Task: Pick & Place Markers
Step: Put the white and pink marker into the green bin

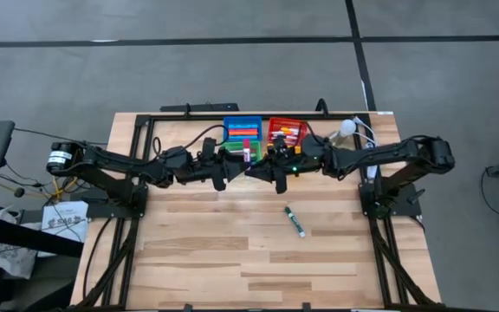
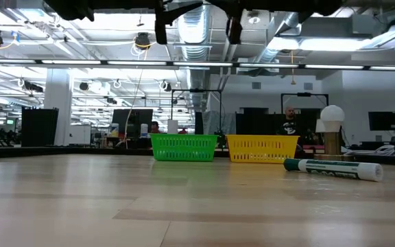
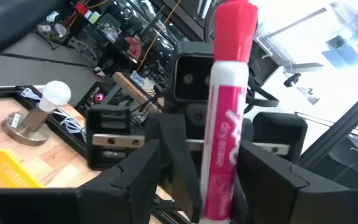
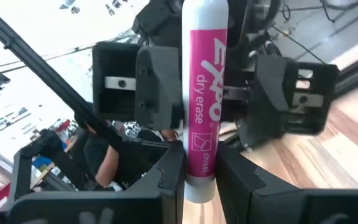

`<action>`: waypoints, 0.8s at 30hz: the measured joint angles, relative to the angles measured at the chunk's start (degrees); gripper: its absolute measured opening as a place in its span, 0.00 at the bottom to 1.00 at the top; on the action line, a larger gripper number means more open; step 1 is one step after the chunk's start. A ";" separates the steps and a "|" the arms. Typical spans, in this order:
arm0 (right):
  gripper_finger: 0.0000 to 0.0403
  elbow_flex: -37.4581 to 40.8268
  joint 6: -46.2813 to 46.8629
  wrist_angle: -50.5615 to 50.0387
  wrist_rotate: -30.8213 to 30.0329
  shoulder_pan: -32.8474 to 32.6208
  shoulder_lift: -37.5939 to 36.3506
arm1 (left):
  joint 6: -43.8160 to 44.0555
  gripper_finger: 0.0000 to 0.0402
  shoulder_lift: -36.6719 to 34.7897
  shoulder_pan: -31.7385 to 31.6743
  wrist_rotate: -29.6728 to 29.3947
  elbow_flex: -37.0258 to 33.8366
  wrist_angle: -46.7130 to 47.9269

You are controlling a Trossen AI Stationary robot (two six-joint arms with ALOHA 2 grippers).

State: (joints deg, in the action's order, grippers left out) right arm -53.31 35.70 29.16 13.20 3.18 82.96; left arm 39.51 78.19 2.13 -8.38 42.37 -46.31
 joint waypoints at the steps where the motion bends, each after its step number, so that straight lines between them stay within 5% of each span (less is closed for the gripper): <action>1: 0.14 -0.39 -0.12 0.06 0.22 0.09 0.39 | -0.03 0.50 -0.03 0.01 -0.06 0.02 -0.02; 9: 0.14 -1.54 0.21 -1.12 1.88 0.46 1.82 | -0.22 0.44 -0.04 0.00 -0.13 0.02 0.44; 18: 0.17 -1.51 -0.03 -2.10 1.53 0.35 1.55 | -1.71 0.16 -0.06 -1.24 2.02 0.02 0.25; 24: 0.25 -1.51 -1.77 -2.14 5.24 1.02 1.55 | -1.74 0.16 -0.04 -2.26 3.81 0.02 0.38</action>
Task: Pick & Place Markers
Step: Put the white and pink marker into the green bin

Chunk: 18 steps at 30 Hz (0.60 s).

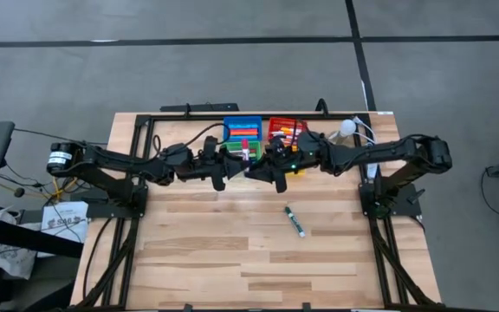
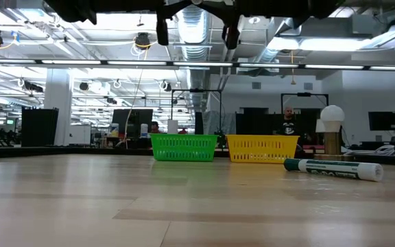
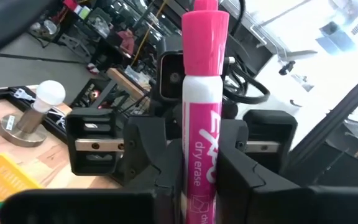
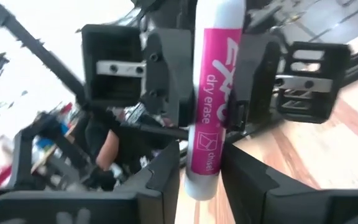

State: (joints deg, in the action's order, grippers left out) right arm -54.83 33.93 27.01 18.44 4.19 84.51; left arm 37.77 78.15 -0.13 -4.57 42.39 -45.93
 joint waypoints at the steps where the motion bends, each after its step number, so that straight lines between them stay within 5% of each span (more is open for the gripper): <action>1: 0.26 0.00 -0.95 -0.42 1.72 0.31 0.00 | -0.24 0.16 0.02 -0.29 0.72 0.00 0.04; 10: 0.35 0.02 -9.23 -16.81 9.71 3.39 -3.69 | -6.04 0.16 -2.37 -6.13 1.55 -0.07 6.73; 18: 0.34 0.02 -18.27 -37.84 2.66 5.59 -9.61 | -22.77 0.16 -6.10 -8.48 2.45 -0.07 25.78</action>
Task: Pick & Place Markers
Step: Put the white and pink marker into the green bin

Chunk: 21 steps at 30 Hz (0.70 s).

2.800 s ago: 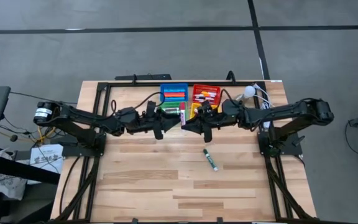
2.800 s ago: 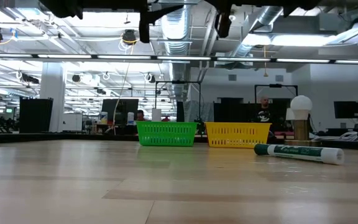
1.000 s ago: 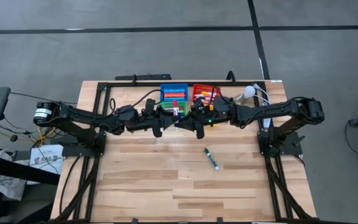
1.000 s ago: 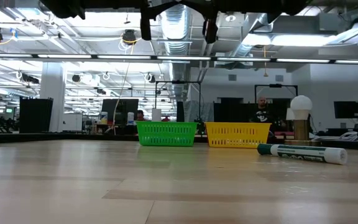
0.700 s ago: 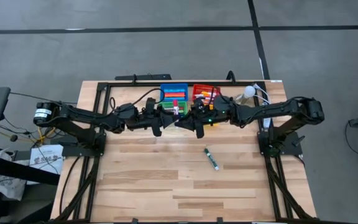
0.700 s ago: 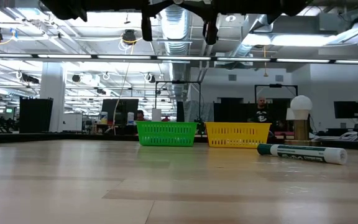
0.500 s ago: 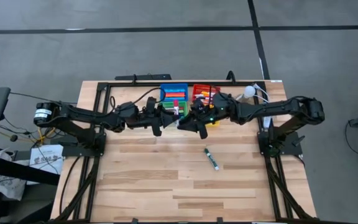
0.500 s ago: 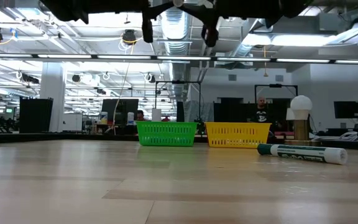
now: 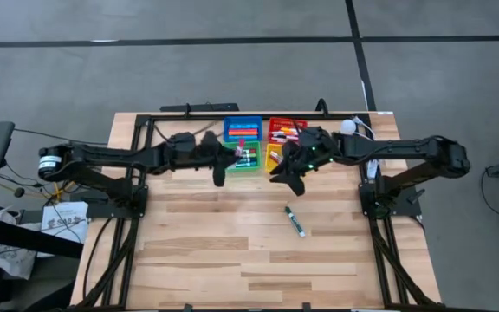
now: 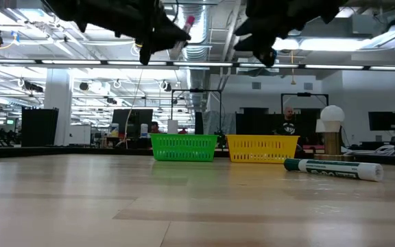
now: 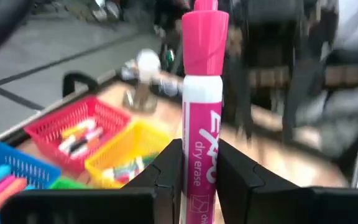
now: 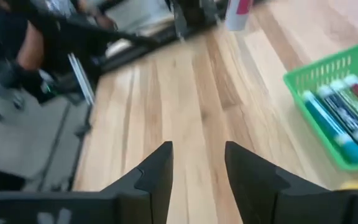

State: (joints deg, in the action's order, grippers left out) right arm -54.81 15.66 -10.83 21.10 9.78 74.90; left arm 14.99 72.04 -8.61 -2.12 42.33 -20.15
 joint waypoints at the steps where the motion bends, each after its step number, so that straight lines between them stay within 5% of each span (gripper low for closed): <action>1: 0.33 0.00 -1.13 -1.82 -0.34 0.00 -0.57 | -1.89 0.16 0.19 0.23 0.27 0.00 1.59; 11: 0.28 0.18 -9.14 -14.55 -8.31 0.16 -4.37 | -16.37 0.17 8.72 -0.84 -0.67 3.70 10.05; 21: 0.28 7.73 -4.16 -7.25 -9.06 0.92 -9.57 | -33.46 0.17 20.28 -7.77 -0.86 18.44 31.13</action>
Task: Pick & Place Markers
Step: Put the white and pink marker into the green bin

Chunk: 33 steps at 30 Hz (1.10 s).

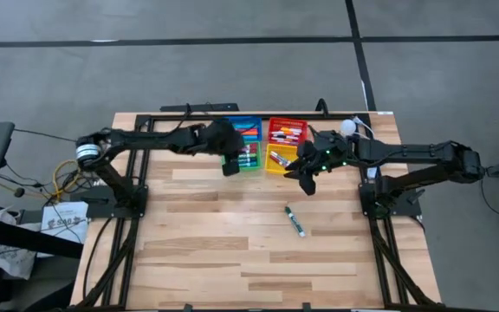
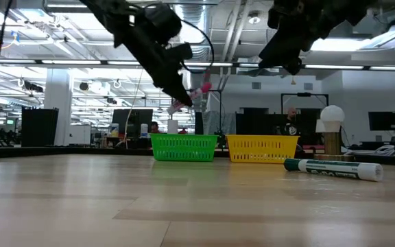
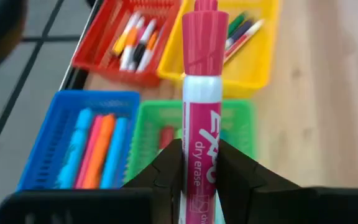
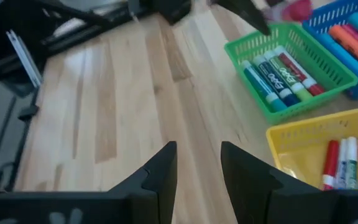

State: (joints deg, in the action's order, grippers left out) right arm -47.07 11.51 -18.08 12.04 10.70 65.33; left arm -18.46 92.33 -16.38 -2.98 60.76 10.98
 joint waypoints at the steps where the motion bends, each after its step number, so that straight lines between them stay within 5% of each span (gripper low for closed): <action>1: 0.28 0.96 0.50 1.14 0.01 0.05 -0.86 | -0.69 0.17 0.87 -0.68 -0.02 0.96 1.06; 17: 0.28 14.59 4.38 11.52 0.01 4.49 -16.49 | -8.45 0.18 8.24 -2.56 1.29 3.64 7.37; 33: 0.28 15.63 4.64 13.89 0.01 4.83 -17.45 | -9.63 0.18 13.36 -3.06 1.36 3.79 7.59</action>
State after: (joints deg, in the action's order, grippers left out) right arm -31.44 16.14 -4.19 12.05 15.53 47.88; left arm -28.09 105.69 -19.44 -1.62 64.55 18.57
